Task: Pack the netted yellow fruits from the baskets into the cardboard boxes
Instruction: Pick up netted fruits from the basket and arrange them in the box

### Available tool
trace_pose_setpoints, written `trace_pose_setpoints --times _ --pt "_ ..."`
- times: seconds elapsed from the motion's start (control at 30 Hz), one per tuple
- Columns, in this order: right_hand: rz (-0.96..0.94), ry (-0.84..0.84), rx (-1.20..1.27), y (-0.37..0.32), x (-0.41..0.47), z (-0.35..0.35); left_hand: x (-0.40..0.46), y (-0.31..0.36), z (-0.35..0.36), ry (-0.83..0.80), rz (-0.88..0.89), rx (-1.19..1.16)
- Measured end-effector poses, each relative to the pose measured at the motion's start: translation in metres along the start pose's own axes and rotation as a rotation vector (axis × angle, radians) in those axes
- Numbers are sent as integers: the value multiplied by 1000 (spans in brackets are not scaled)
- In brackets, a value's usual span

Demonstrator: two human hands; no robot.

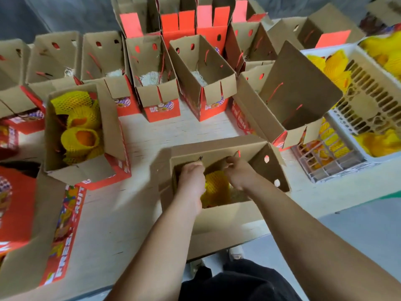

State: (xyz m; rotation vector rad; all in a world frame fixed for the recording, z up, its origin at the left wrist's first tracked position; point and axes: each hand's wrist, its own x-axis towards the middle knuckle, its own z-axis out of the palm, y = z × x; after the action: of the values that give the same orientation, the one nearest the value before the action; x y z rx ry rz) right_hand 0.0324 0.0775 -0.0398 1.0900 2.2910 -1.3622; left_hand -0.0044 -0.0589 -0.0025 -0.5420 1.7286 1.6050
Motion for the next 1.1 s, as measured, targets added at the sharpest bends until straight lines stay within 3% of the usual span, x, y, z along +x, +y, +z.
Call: trace_pose_setpoints --times 0.17,0.3,0.53,0.7,0.8,0.9,0.97,1.03,1.1 --pt "-271 159 303 3 -48 -26 -15 1 34 -227 249 140" --pt "-433 339 269 0 -53 -56 -25 9 84 -315 341 193" --pt "-444 537 439 45 -42 -144 -30 6 199 -433 490 222" --pt "-388 675 532 101 -12 -238 -23 9 321 -550 688 454" --pt "-395 618 283 131 24 -301 0 18 385 -538 867 679" --pt "-406 339 -187 157 76 -368 31 31 424 -508 1091 1108" --pt "-203 144 -665 173 112 -413 49 35 431 -388 1249 1354" --pt "106 -63 -1072 190 138 -448 58 34 434 -255 1282 1416" --pt "240 -183 -1236 213 154 -462 63 29 444 -216 1238 1554"
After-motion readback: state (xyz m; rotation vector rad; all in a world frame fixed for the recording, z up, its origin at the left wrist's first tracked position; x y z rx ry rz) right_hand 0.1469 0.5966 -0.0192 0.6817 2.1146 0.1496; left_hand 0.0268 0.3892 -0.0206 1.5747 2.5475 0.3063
